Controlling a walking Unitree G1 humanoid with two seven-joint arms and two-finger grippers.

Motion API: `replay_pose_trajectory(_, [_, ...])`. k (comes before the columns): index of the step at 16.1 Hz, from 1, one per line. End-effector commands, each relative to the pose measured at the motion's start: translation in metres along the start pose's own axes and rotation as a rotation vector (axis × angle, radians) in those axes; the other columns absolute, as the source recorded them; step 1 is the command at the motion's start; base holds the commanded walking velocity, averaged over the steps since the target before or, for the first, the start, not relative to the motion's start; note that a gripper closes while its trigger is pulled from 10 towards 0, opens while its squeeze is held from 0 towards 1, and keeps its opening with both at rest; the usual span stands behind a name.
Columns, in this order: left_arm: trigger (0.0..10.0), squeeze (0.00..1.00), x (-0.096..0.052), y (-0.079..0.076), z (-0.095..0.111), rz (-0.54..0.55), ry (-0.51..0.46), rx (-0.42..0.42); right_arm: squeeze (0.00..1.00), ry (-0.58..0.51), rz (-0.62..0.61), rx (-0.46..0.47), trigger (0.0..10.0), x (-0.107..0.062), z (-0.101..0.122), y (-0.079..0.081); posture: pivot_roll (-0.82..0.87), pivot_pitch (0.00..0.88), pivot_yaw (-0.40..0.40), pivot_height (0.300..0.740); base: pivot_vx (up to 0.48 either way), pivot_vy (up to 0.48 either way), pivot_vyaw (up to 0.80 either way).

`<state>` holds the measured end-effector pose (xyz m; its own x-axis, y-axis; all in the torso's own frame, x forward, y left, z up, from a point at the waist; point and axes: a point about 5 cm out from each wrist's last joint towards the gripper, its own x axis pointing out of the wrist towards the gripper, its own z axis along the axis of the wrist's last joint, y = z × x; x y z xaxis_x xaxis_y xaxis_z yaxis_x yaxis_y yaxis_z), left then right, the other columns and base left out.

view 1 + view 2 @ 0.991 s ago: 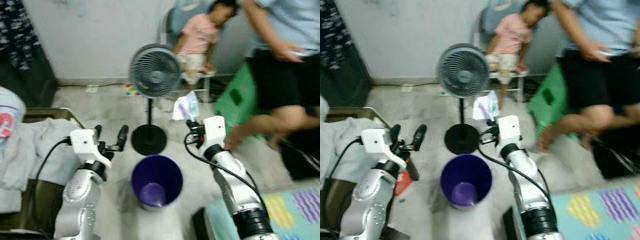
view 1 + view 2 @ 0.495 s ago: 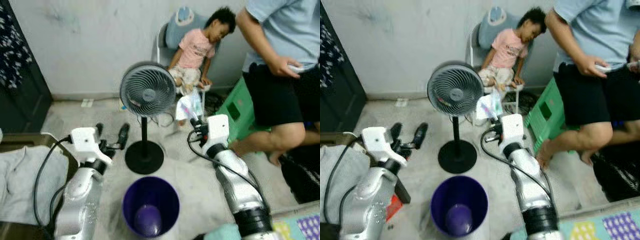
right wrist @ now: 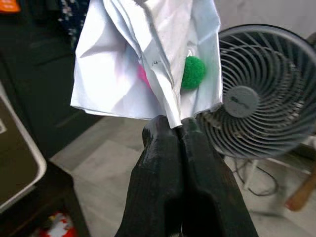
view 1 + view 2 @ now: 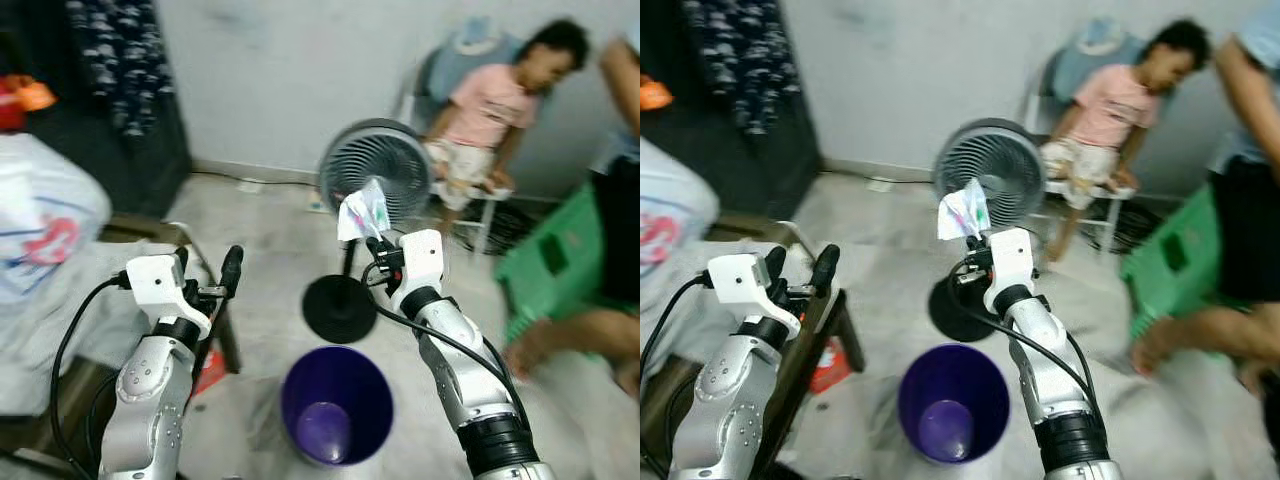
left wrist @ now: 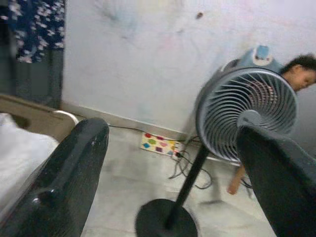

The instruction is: Clean up the room

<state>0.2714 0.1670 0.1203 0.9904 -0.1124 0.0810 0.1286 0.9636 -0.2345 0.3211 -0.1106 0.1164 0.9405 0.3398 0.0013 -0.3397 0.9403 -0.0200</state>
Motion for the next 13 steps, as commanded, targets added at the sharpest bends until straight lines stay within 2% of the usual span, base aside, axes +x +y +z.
replay_pose_trajectory(1, [10.0,0.0,0.002,-0.003,0.0,-0.006,0.008,0.003,0.0,-0.013,-0.006,-0.008,10.0,0.001,0.005,-0.003,-0.02,0.059,-0.061,0.74,0.0,0.0,0.0])
replay_pose_trajectory(3, [10.0,0.0,0.001,-0.003,0.001,-0.013,0.007,-0.003,0.0,-0.003,-0.016,0.006,10.0,0.001,0.004,-0.004,-0.02,0.07,-0.06,0.74,0.0,0.0,0.0])
replay_pose_trajectory(8, [10.0,0.0,0.002,-0.008,0.005,-0.028,-0.003,0.01,0.0,-0.031,-0.027,0.001,10.0,0.006,0.013,-0.008,-0.03,0.091,-0.058,0.74,0.0,0.0,-0.78])
replay_pose_trajectory(13, [10.0,0.0,0.006,-0.01,0.002,-0.072,0.004,-0.008,0.0,-0.047,-0.008,0.005,10.0,0.013,0.017,0.0,-0.03,0.052,-0.051,0.74,0.0,0.0,0.0])
